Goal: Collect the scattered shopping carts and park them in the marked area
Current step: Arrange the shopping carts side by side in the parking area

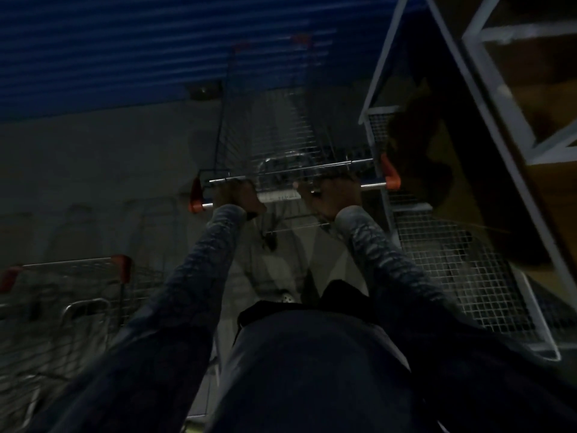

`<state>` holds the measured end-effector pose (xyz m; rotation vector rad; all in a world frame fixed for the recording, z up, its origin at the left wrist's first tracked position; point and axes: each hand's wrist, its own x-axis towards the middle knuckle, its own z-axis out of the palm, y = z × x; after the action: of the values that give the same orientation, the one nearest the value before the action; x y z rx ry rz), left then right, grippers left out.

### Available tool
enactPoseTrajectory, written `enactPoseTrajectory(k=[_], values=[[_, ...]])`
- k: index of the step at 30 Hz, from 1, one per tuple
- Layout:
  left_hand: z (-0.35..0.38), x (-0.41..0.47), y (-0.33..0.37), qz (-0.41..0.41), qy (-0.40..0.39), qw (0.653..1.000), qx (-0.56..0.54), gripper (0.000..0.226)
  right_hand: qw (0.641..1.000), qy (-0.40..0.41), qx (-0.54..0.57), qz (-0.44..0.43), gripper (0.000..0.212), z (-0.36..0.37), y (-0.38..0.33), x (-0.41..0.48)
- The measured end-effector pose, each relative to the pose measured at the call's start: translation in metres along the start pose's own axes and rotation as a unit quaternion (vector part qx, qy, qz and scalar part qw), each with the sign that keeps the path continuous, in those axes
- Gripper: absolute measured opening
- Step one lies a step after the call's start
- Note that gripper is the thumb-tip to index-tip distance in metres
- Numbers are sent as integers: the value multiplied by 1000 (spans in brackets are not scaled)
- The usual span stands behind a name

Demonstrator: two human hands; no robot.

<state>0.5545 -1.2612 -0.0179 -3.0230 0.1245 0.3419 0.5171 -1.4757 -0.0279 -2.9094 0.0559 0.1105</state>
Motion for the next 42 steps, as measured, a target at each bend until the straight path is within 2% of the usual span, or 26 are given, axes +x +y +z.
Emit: enactPoseTrajectory(k=[3, 5, 7, 11, 16, 21, 26, 29, 32, 35, 42], values=[[-6, 26, -19, -21, -5, 1000, 14, 44, 999, -27, 24, -12, 83, -4, -21, 26], [-7, 46, -31, -38, -20, 999, 27, 55, 999, -28, 4, -30, 80, -5, -32, 42], [-7, 67, -40, -56, -38, 997, 32, 65, 999, -9, -11, -51, 74, -4, -42, 58], [-14, 106, -55, -81, -44, 995, 34, 70, 996, 31, 16, -78, 56, -4, -55, 92], [-31, 158, -62, -98, -53, 994, 8, 66, 998, 31, -4, -60, 68, 0, -61, 150], [-49, 219, -62, -96, -49, 994, 14, 66, 997, 53, -10, -59, 67, -8, -59, 215], [-60, 274, -57, -102, -71, 992, 8, 77, 999, 14, 2, -51, 73, -17, -54, 278], [-65, 299, -57, -114, -85, 990, -1, 75, 997, 4, 1, -71, 66, -23, -56, 307], [-67, 319, -53, -121, -91, 988, -26, 68, 997, 15, -1, -75, 59, -26, -51, 332], [-60, 330, -49, -120, -93, 988, -23, 71, 997, 21, -9, -68, 63, -23, -43, 347], [-45, 309, -51, -112, -64, 991, -26, 63, 996, 40, -19, -80, 58, -16, -41, 328]])
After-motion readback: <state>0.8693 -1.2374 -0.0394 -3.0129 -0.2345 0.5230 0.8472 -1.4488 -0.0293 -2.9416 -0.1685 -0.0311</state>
